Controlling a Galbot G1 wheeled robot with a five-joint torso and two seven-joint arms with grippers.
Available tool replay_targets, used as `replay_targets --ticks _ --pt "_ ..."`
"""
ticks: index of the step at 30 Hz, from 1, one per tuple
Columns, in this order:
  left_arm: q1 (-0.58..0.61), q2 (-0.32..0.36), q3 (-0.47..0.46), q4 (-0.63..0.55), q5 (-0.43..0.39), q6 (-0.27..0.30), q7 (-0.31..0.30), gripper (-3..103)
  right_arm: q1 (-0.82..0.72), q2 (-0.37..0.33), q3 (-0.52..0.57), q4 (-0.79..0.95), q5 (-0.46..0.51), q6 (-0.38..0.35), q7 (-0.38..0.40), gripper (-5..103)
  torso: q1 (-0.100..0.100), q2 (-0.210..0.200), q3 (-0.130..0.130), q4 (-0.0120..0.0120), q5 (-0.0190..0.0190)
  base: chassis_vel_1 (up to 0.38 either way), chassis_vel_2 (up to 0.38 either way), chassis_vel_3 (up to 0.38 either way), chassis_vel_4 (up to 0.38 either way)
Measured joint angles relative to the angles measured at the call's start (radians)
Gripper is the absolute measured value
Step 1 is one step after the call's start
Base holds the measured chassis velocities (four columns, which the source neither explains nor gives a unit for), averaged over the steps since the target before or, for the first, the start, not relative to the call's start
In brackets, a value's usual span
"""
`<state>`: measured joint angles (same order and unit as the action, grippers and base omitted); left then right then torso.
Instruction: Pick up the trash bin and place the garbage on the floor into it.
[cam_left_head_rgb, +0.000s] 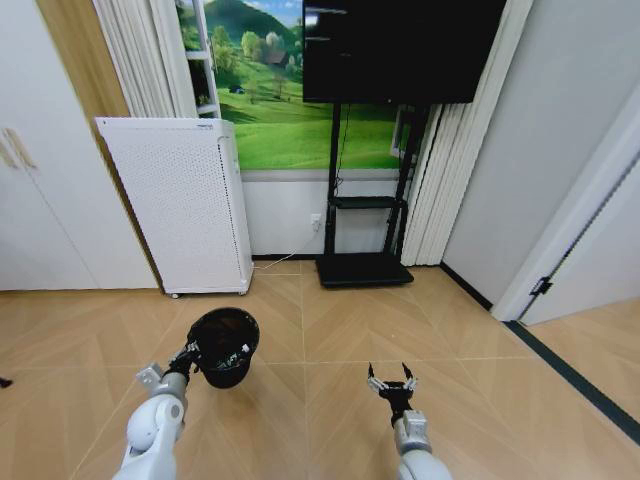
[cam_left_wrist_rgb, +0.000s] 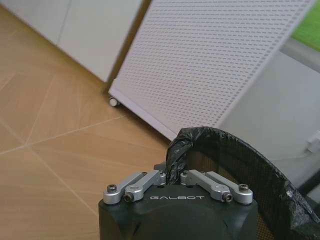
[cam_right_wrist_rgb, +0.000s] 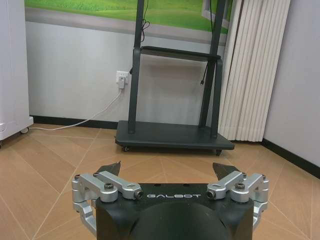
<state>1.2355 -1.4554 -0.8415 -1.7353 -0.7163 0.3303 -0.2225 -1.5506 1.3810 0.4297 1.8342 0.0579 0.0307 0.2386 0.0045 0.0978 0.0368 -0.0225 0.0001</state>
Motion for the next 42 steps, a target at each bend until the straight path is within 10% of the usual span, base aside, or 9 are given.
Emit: replay_targets --ticks 8,21,42 --pt "-0.121 0.042 -0.046 0.206 -0.099 -0.059 -0.079 7 0.014 -0.004 -0.012 -0.012 -0.005 0.000 -0.001 100 0.000 0.000 0.000 0.0005 -0.0001 0.000 0.000 0.000 0.000" --pt "-0.370 0.115 -0.044 0.579 -0.056 -0.099 0.005 7 0.055 -0.010 -0.025 -0.049 -0.005 0.000 0.002 100 0.000 0.000 0.000 0.0002 -0.0001 0.000 0.000 0.000 0.000" --pt "-0.527 0.068 -0.017 0.777 0.088 -0.139 0.048 7 0.117 -0.015 -0.030 -0.112 0.029 0.008 0.001 100 0.000 0.000 0.000 0.0003 0.0000 0.000 0.000 0.000 0.000"
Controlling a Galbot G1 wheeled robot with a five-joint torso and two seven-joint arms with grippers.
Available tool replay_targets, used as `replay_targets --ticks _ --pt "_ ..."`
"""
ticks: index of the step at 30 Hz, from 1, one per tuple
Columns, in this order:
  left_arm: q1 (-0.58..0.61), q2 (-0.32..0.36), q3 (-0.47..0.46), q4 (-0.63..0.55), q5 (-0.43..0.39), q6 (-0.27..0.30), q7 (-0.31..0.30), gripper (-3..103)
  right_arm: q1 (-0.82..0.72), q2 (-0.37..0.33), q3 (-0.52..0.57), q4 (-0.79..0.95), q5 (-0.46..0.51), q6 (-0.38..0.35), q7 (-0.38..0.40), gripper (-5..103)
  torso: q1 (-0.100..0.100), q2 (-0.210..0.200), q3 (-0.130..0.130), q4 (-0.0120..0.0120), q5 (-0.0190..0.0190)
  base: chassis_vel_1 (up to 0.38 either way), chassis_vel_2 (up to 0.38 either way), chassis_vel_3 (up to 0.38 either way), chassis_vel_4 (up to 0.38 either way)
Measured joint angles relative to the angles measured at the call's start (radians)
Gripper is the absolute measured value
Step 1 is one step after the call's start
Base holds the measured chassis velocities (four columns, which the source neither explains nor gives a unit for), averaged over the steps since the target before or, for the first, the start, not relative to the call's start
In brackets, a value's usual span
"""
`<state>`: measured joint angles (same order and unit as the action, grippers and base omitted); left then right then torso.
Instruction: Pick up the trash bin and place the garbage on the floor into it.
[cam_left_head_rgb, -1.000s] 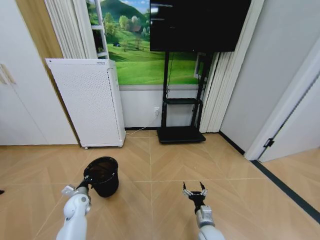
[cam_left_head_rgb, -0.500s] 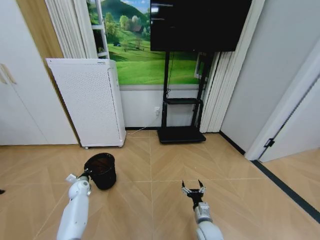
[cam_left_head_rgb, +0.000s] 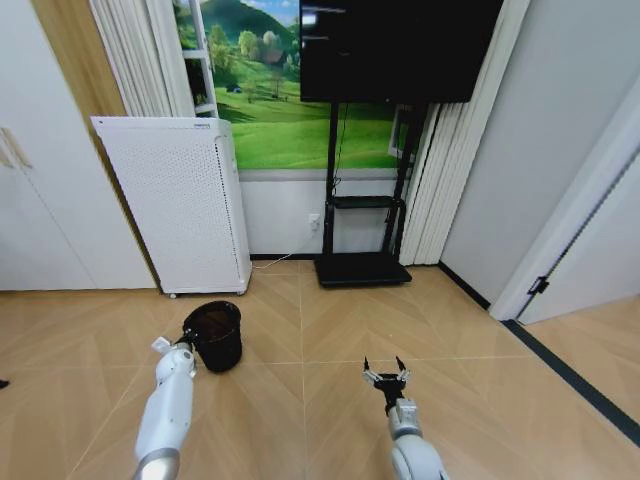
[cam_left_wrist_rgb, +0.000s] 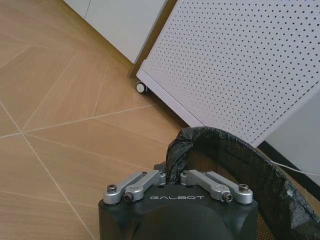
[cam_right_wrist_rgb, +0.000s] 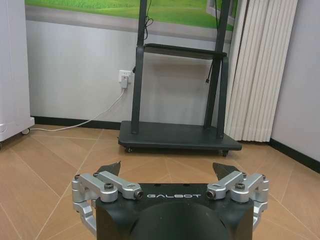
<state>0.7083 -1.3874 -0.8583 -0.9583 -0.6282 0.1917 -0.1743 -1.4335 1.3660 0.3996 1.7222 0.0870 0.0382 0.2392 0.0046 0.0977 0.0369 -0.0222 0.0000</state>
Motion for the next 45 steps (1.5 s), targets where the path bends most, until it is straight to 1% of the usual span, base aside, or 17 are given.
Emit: replay_targets --ticks 10,15,18,20,21,26,27,32,33,34,35,37,40,41,42,43,45 --pt "-0.013 0.001 -0.001 0.031 0.029 -0.015 0.004 8 0.013 0.003 0.000 -0.021 0.006 0.008 -0.001 100 0.000 0.000 0.000 -0.0001 -0.0001 0.000 0.000 0.000 0.000" --pt "-0.002 -0.005 -0.001 0.025 0.057 -0.025 0.021 30 0.018 0.003 0.000 -0.026 0.009 0.013 -0.010 100 0.000 0.000 0.000 0.0000 -0.0001 0.000 0.000 0.000 0.000" --pt "0.001 -0.007 -0.001 0.017 0.062 -0.026 0.030 34 0.020 0.003 0.000 -0.026 0.011 0.015 -0.013 100 0.000 0.000 0.000 -0.0001 0.0000 0.000 0.000 0.000 0.000" --pt "0.005 -0.008 -0.001 0.008 0.062 -0.025 0.032 45 0.022 0.003 0.000 -0.026 0.013 0.017 -0.014 100 0.000 0.000 0.000 -0.0001 0.0000 0.000 0.000 0.000 0.000" --pt "0.005 -0.008 -0.001 0.008 0.062 -0.025 0.032 45 0.022 0.003 0.000 -0.026 0.013 0.017 -0.014 100 0.000 0.000 0.000 -0.0001 0.0000 0.000 0.000 0.000 0.000" --pt "0.056 -0.015 0.004 -0.062 0.061 -0.004 0.034 68 0.033 0.004 0.000 -0.026 0.022 0.023 -0.015 100 0.000 0.000 0.000 -0.0002 0.0000 0.000 0.000 0.000 0.000" --pt "0.056 -0.015 0.004 -0.062 0.061 -0.004 0.034 68 0.033 0.004 0.000 -0.026 0.022 0.023 -0.015 100 0.000 0.000 0.000 -0.0002 0.0000 0.000 0.000 0.000 0.000" --pt "0.166 -0.033 0.005 -0.179 0.059 0.019 0.028 89 0.042 0.002 0.002 -0.024 0.038 0.023 -0.013 100 0.000 0.000 0.000 0.0000 -0.0002 0.000 0.000 0.000 0.000" --pt "0.166 -0.033 0.005 -0.179 0.059 0.019 0.028 89 0.042 0.002 0.002 -0.024 0.038 0.023 -0.013 100 0.000 0.000 0.000 0.0000 -0.0002 0.000 0.000 0.000 0.000" --pt "0.184 -0.035 0.005 -0.203 0.060 0.021 0.028 94 0.042 0.002 0.003 -0.023 0.040 0.023 -0.013 100 0.000 0.000 0.000 0.0000 -0.0003 0.000 0.000 0.000 0.000" --pt "0.222 -0.038 0.005 -0.269 0.067 0.026 0.029 97 0.042 0.002 0.006 -0.021 0.045 0.022 -0.012 100 0.000 0.000 0.000 0.0000 -0.0001 0.000 0.000 0.000 0.000" --pt "0.240 -0.040 0.005 -0.306 0.074 0.028 0.036 99 0.042 0.002 0.007 -0.020 0.048 0.022 -0.011 100 0.000 0.000 0.000 0.0000 -0.0002 0.000 0.000 0.000 0.000" --pt "0.343 -0.039 0.021 -0.529 0.115 0.054 0.121 100 0.038 0.009 0.017 0.001 0.062 0.010 -0.007 100 0.000 0.000 0.000 -0.0003 0.0007 0.000 0.000 0.000 0.000" --pt "0.343 -0.039 0.021 -0.529 0.115 0.054 0.121 100 0.038 0.009 0.017 0.001 0.062 0.010 -0.007 100 0.000 0.000 0.000 -0.0003 0.0007 0.000 0.000 0.000 0.000" --pt "0.401 -0.037 0.034 -0.615 0.127 0.082 0.159 100 0.035 0.012 0.022 0.015 0.070 -0.002 -0.007 100 0.000 0.000 0.000 -0.0004 0.0001 0.000 0.000 0.000 0.000" --pt "0.401 -0.037 0.034 -0.615 0.127 0.082 0.159 100 0.035 0.012 0.022 0.015 0.070 -0.002 -0.007 100 0.000 0.000 0.000 -0.0004 0.0001 0.000 0.000 0.000 0.000" --pt "0.515 -0.035 0.058 -0.743 0.188 0.086 0.232 100 0.036 0.022 0.030 0.037 0.085 -0.028 -0.008 100 0.000 0.000 0.000 -0.0001 0.0002 0.000 0.000 0.000 0.000"
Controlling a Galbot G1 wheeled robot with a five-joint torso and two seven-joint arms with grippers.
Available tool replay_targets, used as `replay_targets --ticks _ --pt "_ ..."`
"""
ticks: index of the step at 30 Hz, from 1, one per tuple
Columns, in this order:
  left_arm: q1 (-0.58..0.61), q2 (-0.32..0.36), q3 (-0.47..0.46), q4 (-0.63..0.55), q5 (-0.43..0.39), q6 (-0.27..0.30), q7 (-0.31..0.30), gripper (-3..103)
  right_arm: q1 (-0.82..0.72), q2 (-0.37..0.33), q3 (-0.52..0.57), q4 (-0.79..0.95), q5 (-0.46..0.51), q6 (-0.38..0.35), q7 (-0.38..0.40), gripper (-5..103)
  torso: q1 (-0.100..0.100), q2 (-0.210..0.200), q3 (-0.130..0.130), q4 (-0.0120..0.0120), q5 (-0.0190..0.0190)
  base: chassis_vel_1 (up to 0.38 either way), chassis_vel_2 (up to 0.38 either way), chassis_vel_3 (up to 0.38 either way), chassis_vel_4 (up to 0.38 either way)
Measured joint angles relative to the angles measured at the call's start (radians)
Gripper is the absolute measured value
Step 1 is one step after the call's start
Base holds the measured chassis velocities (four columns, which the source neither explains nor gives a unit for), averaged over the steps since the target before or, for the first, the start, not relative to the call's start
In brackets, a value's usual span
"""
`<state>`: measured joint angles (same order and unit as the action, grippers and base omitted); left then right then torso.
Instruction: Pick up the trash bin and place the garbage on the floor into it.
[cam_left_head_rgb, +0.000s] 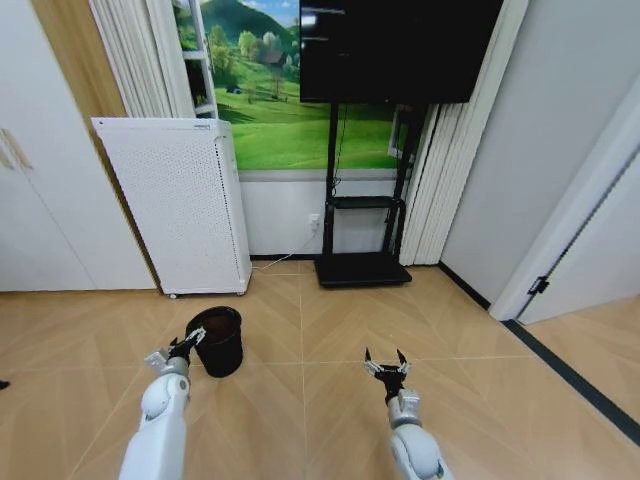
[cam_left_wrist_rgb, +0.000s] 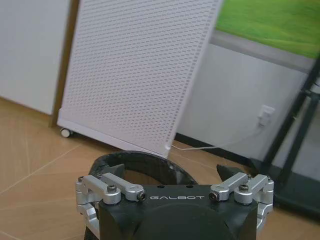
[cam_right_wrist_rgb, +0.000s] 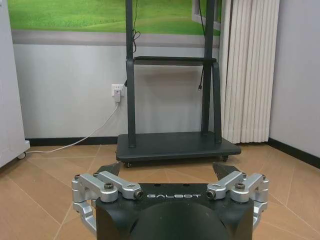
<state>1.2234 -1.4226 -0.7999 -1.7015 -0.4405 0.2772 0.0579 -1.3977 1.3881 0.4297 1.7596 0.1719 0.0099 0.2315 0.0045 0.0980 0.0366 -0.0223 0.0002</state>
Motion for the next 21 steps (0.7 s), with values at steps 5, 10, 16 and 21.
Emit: replay_targets --ticks 5,10,16,21 --pt "0.101 -0.009 0.019 -0.058 0.164 -0.097 0.062 100 0.017 0.018 0.012 -0.007 0.001 -0.002 -0.005 100 0.000 0.000 0.000 0.0001 -0.0003 0.000 0.000 0.000 0.000" --pt "0.184 0.004 0.018 -0.110 0.277 -0.169 0.145 100 0.048 0.028 0.015 -0.063 -0.001 0.053 0.006 100 0.000 0.003 0.003 0.0000 -0.0002 0.000 0.000 0.000 0.000" --pt "0.172 0.023 0.017 -0.159 0.268 -0.155 0.137 100 0.041 0.026 0.029 -0.064 -0.003 0.081 0.009 100 0.004 0.021 0.017 0.0000 -0.0001 0.000 0.000 0.000 0.000" --pt "0.178 0.019 0.026 -0.182 0.246 -0.139 0.111 100 0.028 0.026 0.036 -0.059 -0.010 0.103 0.009 100 0.009 0.043 0.034 0.0001 -0.0003 0.000 0.000 0.000 0.000"
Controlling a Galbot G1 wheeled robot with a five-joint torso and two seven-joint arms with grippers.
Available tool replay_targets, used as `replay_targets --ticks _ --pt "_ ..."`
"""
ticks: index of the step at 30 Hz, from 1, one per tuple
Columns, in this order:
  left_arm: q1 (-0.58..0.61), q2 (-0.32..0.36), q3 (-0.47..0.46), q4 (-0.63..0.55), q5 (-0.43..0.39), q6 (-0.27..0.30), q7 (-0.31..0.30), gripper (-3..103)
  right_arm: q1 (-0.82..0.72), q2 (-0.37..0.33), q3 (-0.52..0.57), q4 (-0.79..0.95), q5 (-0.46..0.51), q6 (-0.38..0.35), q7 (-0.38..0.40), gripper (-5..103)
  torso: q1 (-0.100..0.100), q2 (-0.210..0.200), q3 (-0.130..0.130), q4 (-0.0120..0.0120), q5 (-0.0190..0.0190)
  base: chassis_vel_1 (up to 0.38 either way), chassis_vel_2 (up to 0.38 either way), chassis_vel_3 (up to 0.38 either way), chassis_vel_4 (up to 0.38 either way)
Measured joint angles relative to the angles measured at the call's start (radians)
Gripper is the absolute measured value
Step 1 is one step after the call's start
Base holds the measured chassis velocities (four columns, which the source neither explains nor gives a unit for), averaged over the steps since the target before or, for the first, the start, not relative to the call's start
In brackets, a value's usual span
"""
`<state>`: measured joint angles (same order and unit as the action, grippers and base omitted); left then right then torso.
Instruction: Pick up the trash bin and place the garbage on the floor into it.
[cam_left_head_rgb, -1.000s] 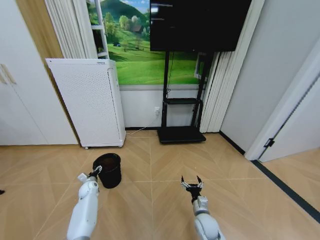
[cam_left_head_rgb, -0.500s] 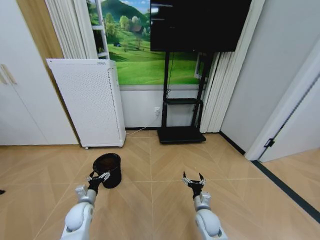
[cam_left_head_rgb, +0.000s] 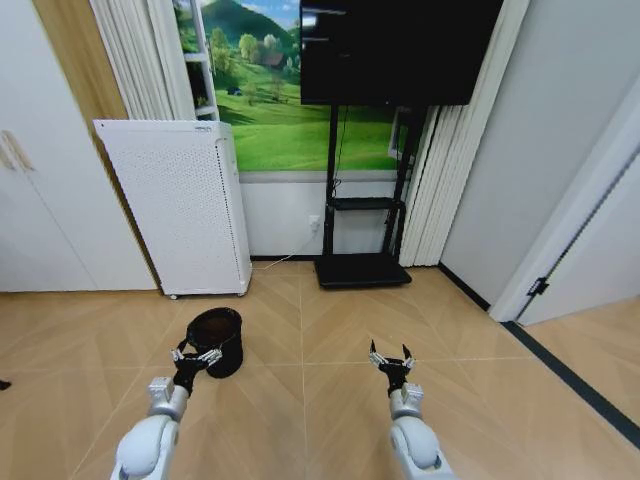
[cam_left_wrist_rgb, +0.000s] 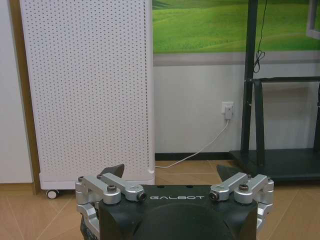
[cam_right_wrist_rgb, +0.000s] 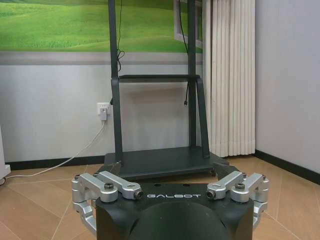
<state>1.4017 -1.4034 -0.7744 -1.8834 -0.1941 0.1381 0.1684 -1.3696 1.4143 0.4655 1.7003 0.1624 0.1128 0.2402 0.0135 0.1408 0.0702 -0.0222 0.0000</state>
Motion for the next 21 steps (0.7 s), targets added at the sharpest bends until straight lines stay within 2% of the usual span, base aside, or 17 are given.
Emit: replay_targets --ticks 21 --pt "0.006 0.004 -0.003 -0.021 -0.023 0.007 -0.006 100 -0.005 -0.001 0.003 -0.021 -0.008 0.029 0.001 100 0.022 0.083 0.062 0.0001 0.0000 0.000 0.000 0.000 0.000"
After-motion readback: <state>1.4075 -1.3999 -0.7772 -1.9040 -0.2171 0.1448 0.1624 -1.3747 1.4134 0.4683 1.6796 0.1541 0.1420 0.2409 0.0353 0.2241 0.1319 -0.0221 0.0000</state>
